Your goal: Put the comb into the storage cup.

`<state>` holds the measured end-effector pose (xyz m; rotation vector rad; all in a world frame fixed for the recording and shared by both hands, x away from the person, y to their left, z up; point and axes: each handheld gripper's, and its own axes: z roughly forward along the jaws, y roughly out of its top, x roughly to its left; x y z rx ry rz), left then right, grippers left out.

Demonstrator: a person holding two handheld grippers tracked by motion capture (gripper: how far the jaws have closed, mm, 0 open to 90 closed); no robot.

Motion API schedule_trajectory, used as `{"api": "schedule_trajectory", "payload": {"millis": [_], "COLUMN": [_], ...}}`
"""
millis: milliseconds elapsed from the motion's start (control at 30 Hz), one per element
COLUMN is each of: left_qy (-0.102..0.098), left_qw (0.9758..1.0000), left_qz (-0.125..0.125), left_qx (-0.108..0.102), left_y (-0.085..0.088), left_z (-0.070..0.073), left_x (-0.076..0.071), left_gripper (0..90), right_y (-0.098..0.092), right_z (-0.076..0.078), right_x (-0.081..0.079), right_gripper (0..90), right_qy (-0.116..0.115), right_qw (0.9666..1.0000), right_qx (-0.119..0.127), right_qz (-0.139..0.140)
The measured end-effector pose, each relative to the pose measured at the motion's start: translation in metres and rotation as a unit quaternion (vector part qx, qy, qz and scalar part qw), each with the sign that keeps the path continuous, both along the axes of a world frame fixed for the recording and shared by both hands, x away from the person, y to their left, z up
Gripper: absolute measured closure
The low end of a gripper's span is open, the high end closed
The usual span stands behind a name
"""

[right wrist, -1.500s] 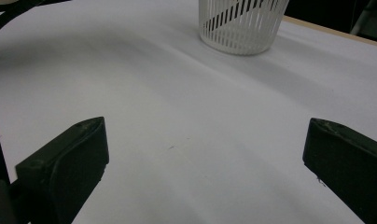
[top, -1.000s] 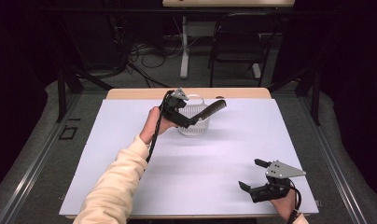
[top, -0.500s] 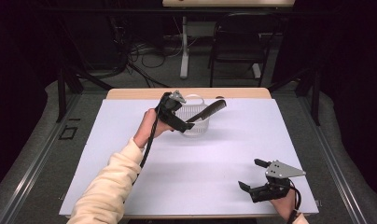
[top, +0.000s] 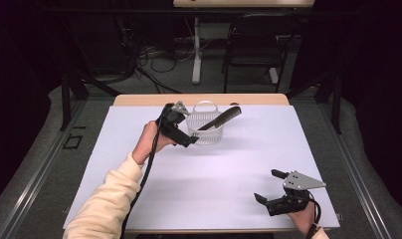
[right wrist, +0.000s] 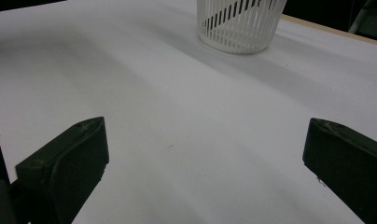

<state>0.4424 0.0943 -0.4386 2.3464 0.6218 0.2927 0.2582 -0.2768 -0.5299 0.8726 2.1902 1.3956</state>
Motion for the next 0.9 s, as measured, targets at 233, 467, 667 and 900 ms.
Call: {"api": "schedule_trajectory", "payload": {"millis": [233,467,667,900], "left_qy": [0.01,0.015,0.018,0.019], "left_qw": [0.9999,0.9998,0.9996,0.9995], "left_qz": [0.009,0.011,0.014,0.019], "left_qx": [0.003,0.01,0.017,0.017], "left_y": [0.009,0.019,0.029,0.038], "left_z": [-0.009,-0.016,-0.021,-0.027], "left_x": [-0.012,-0.023,-0.032,-0.044], "left_gripper": [0.0,0.0,0.0,0.0], "right_y": [0.0,0.0,0.0,0.0], "right_z": [0.0,0.0,0.0,0.0], "right_x": [0.0,0.0,0.0,0.0], "right_gripper": [0.0,0.0,0.0,0.0], "right_qy": [0.0,0.001,0.001,0.001], "right_qw": [1.0,1.0,1.0,1.0], "right_qx": [0.0,-0.001,-0.001,-0.001], "right_qz": [0.0,-0.001,-0.001,-0.001]}}
